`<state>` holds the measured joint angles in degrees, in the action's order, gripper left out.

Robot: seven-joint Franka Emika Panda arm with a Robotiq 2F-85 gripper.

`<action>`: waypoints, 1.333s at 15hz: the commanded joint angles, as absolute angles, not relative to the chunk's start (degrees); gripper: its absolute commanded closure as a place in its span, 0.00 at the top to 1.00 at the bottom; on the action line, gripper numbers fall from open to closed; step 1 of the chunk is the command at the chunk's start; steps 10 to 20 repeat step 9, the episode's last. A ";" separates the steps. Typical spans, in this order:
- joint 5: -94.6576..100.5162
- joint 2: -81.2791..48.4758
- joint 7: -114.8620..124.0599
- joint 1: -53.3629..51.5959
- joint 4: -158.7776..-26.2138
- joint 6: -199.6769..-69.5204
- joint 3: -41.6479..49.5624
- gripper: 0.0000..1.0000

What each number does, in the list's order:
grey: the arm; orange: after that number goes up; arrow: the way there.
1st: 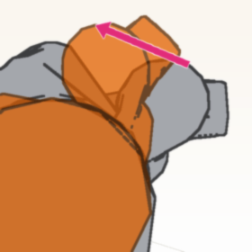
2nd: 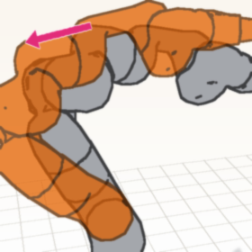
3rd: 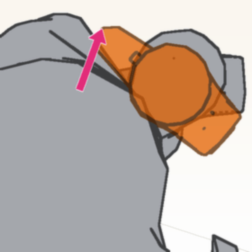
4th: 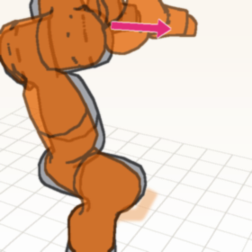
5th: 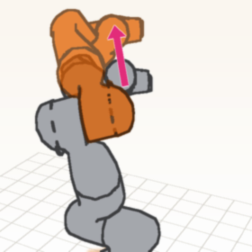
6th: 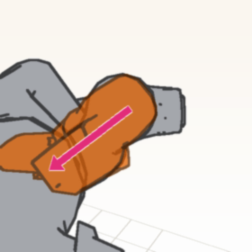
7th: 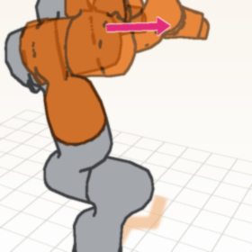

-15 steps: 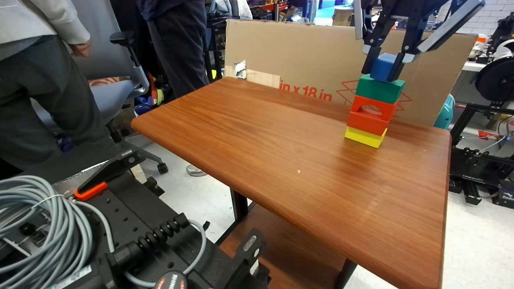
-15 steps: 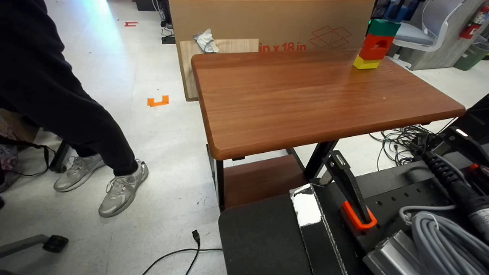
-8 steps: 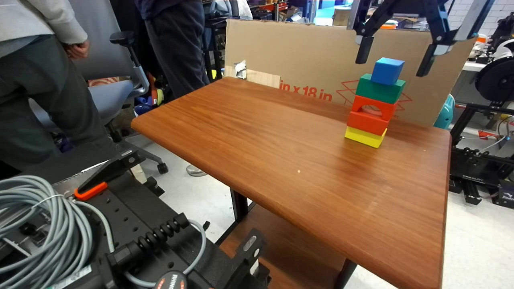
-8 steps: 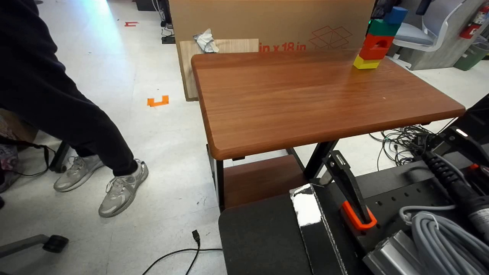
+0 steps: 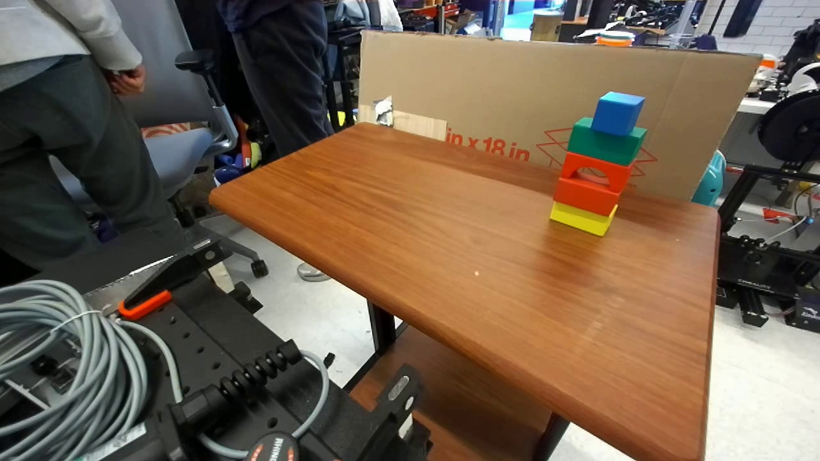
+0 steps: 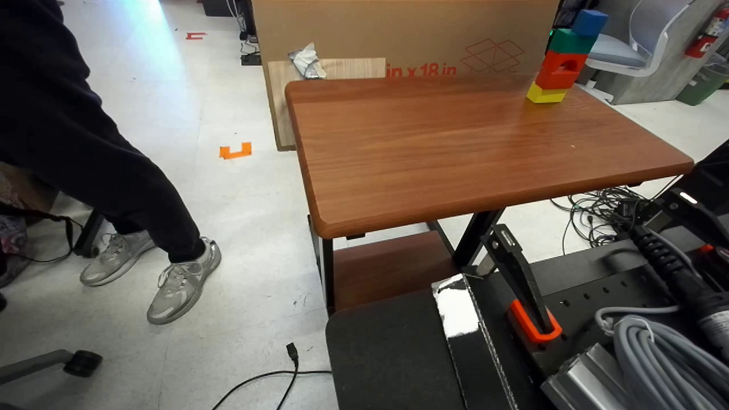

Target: Pick up all the objects on the table and put them in order

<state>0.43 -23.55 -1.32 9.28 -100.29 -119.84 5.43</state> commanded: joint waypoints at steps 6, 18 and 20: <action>2.29 -8.92 -0.85 8.11 -114.26 -119.51 6.03 1.00; 2.68 -6.08 -0.43 7.87 -117.68 -119.53 6.03 1.00; 2.68 -6.08 -0.43 7.87 -117.68 -119.53 6.03 1.00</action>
